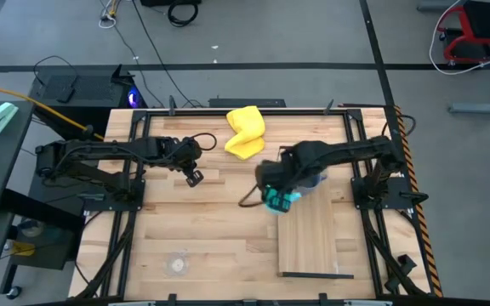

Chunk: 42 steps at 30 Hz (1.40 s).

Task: Stack small to large cups/mugs on shelf
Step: Put the blue mug on the shelf

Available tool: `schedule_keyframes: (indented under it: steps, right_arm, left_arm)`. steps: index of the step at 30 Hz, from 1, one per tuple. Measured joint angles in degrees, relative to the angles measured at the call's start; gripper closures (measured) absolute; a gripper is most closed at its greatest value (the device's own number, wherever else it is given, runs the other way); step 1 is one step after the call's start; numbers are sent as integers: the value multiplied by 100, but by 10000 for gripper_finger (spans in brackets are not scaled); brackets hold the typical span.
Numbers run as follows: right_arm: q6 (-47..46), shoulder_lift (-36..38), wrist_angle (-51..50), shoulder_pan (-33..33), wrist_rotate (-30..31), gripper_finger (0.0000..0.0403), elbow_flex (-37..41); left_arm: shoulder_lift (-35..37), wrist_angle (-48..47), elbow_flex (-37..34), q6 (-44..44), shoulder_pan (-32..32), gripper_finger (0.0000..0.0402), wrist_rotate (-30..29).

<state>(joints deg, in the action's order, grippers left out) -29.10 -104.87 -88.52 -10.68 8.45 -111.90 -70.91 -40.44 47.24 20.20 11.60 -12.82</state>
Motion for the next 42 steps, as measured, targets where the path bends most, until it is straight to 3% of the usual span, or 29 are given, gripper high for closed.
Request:
schedule_keyframes:
  steps: [10,16,22,31,42]
  right_arm:
    - [-1568,1060,-67,-520,161,398,1583]
    - [-2226,1920,1039,-825,214,398,2965]
    - [-2960,2551,1295,-1202,159,398,4003]
    - [-3228,2847,2019,-1523,112,398,4736]
    - [-3027,2833,2407,-1540,94,398,4969]
  left_arm:
    - [0,29,0,13,-1,386,0]
    - [0,160,0,16,1,375,2]
    - [0,216,0,13,1,379,2]
    - [0,241,2,39,1,386,2]
    - [0,240,2,59,-1,380,2]
